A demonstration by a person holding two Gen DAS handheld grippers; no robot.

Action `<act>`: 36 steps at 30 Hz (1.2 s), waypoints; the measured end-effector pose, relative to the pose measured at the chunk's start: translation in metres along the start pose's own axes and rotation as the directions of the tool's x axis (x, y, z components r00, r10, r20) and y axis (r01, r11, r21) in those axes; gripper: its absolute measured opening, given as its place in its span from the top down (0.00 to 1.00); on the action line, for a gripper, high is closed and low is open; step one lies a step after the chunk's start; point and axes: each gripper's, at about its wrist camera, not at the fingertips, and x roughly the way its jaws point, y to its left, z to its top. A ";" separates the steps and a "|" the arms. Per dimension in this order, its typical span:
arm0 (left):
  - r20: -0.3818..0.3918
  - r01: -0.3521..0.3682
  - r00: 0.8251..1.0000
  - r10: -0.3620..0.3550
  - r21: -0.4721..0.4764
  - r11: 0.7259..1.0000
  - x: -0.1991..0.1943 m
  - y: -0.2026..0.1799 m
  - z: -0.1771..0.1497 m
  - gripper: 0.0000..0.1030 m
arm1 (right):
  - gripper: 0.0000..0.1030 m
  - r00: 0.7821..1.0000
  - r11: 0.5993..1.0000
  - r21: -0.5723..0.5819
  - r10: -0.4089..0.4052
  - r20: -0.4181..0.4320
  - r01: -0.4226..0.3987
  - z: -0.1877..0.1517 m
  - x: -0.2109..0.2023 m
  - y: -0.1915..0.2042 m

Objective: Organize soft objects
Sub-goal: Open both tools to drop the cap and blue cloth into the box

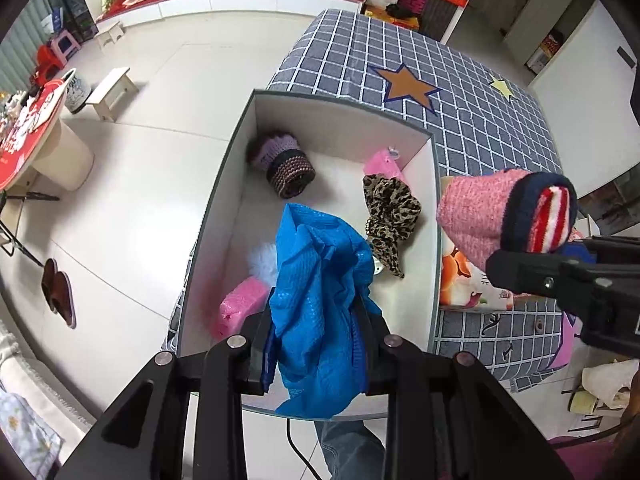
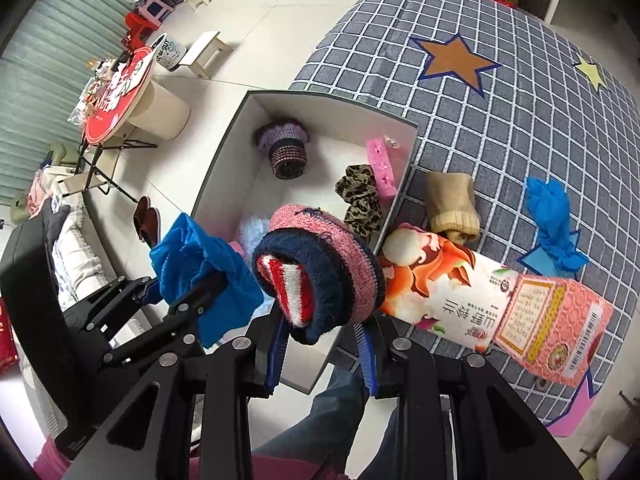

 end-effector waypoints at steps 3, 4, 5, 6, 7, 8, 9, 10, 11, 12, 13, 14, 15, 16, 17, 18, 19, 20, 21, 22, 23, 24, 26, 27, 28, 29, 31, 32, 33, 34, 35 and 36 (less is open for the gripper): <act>-0.005 -0.009 1.000 0.009 0.009 1.000 0.002 -0.001 0.001 0.69 | 0.69 1.000 1.000 -0.009 -0.004 -0.003 0.004 0.005 0.004 0.001; -0.007 -0.010 1.000 0.010 0.009 1.000 0.003 -0.001 0.001 0.69 | 0.69 1.000 1.000 -0.012 -0.005 -0.003 0.005 0.007 0.004 0.001; -0.010 -0.012 1.000 0.012 0.010 1.000 0.004 -0.001 0.002 0.69 | 0.69 1.000 1.000 -0.015 -0.005 -0.002 0.005 0.008 0.004 0.001; -0.012 -0.013 1.000 0.013 0.010 1.000 0.005 -0.002 0.002 0.69 | 0.69 1.000 1.000 -0.018 -0.006 -0.001 0.006 0.010 0.004 0.002; -0.014 -0.015 1.000 0.016 0.011 1.000 0.006 -0.002 0.003 0.69 | 0.69 1.000 1.000 -0.022 -0.007 0.000 0.007 0.012 0.005 0.002; -0.016 -0.017 1.000 0.017 0.012 1.000 0.007 -0.002 0.003 0.69 | 0.69 1.000 1.000 -0.027 -0.008 0.001 0.008 0.013 0.005 0.003; -0.018 -0.018 1.000 0.019 0.012 1.000 0.008 -0.002 0.004 0.69 | 0.69 1.000 0.999 -0.031 -0.009 0.001 0.009 0.015 0.006 0.004; -0.019 -0.019 1.000 0.020 0.014 1.000 0.009 -0.003 0.005 0.68 | 0.69 1.000 0.999 -0.033 -0.010 0.000 0.010 0.017 0.006 0.005; -0.020 -0.019 1.000 0.019 0.015 1.000 0.009 -0.003 0.005 0.68 | 0.69 1.000 0.999 -0.035 -0.010 0.000 0.010 0.018 0.007 0.005; -0.021 -0.017 1.000 0.018 0.017 1.000 0.010 -0.003 0.006 0.68 | 0.69 1.000 0.999 -0.038 -0.011 0.000 0.011 0.021 0.008 0.006; -0.022 -0.014 1.000 0.015 0.020 1.000 0.011 -0.004 0.007 0.67 | 0.69 1.000 0.999 -0.041 -0.012 -0.001 0.012 0.023 0.009 0.007; -0.023 -0.012 1.000 0.013 0.023 1.000 0.012 -0.004 0.008 0.66 | 0.69 1.000 0.999 -0.045 -0.012 -0.004 0.012 0.025 0.010 0.008; -0.025 -0.013 1.000 0.013 0.026 1.000 0.013 -0.005 0.009 0.64 | 0.69 1.000 0.999 -0.050 -0.014 -0.007 0.014 0.027 0.012 0.009; -0.025 -0.014 1.000 0.014 0.029 0.999 0.013 -0.005 0.009 0.59 | 0.68 1.000 0.998 -0.055 -0.015 -0.010 0.015 0.029 0.013 0.010; -0.022 -0.018 1.000 0.019 0.032 0.999 0.013 -0.006 0.010 0.55 | 0.68 1.000 0.998 -0.061 -0.015 -0.014 0.014 0.031 0.015 0.011; -0.019 -0.026 0.999 0.027 0.034 0.999 0.013 -0.006 0.011 0.43 | 0.68 1.000 0.998 -0.064 -0.014 -0.019 0.013 0.032 0.015 0.012; -0.009 -0.042 0.999 0.042 0.036 0.998 0.011 -0.007 0.011 0.31 | 0.62 1.000 0.997 -0.071 -0.011 -0.025 0.009 0.034 0.016 0.012; 0.007 -0.070 0.998 0.070 0.039 0.997 0.009 -0.008 0.011 0.25 | 0.42 1.000 0.997 -0.077 -0.008 -0.030 0.006 0.035 0.016 0.013; 0.014 -0.083 0.996 0.083 0.040 0.996 0.008 -0.008 0.011 0.20 | 0.29 1.000 0.996 -0.085 -0.003 -0.031 0.001 0.035 0.015 0.014; 0.031 -0.082 0.996 0.081 0.030 0.996 0.005 -0.007 0.011 0.20 | 0.15 1.000 0.996 -0.094 -0.006 -0.025 0.003 0.036 0.013 0.015; 0.034 -0.079 0.996 0.078 0.025 0.997 0.004 -0.005 0.010 0.20 | 0.10 0.999 0.994 -0.102 -0.029 -0.011 0.028 0.036 0.011 0.015; 0.040 -0.070 0.997 0.069 0.018 0.997 0.003 -0.003 0.009 0.18 | 0.08 1.000 0.994 -0.106 -0.029 -0.011 0.027 0.036 0.009 0.014; 0.067 -0.043 0.997 0.043 -0.009 0.999 -0.001 0.003 0.006 0.11 | 0.01 0.999 0.996 -0.087 -0.010 -0.031 0.007 0.038 0.010 0.009; 0.077 -0.038 0.996 0.040 -0.020 0.999 -0.001 0.005 0.005 0.07 | 0.01 0.999 0.997 -0.071 0.006 -0.034 -0.009 0.038 0.009 0.006; 0.088 -0.031 0.996 0.033 -0.031 0.999 -0.003 0.006 0.005 0.03 | 0.01 0.999 0.998 -0.064 0.016 -0.036 -0.018 0.039 0.007 0.004; 0.104 -0.014 0.994 0.019 -0.045 0.999 -0.005 0.008 0.004 0.00 | 0.01 0.999 0.998 -0.059 0.024 -0.041 -0.026 0.040 0.006 0.002; 0.148 0.034 0.989 -0.024 -0.065 0.997 -0.014 0.011 0.005 0.00 | 0.01 0.998 0.998 -0.057 0.030 -0.053 -0.033 0.040 0.004 -0.003; 0.182 0.064 0.982 -0.050 -0.071 0.995 -0.021 0.012 0.005 0.00 | 0.01 0.998 0.998 -0.049 0.038 -0.054 -0.041 0.039 0.002 -0.007; 0.212 0.088 0.975 -0.072 -0.070 0.994 -0.027 0.012 0.007 0.00 | 0.01 0.997 0.998 -0.035 0.048 -0.056 -0.050 0.039 0.000 -0.011; 0.237 0.110 0.967 -0.092 -0.065 0.992 -0.034 0.011 0.009 0.00 | 0.01 0.996 0.998 -0.014 0.062 -0.058 -0.063 0.039 -0.003 -0.018; 0.248 0.129 0.962 -0.111 -0.056 0.990 -0.039 0.010 0.012 0.00 | 0.01 0.996 0.997 0.009 0.075 -0.054 -0.074 0.039 -0.007 -0.025; 0.251 0.139 0.960 -0.122 -0.049 0.989 -0.042 0.008 0.017 0.00 | 0.01 0.996 0.996 0.029 0.080 -0.044 -0.079 0.039 -0.012 -0.032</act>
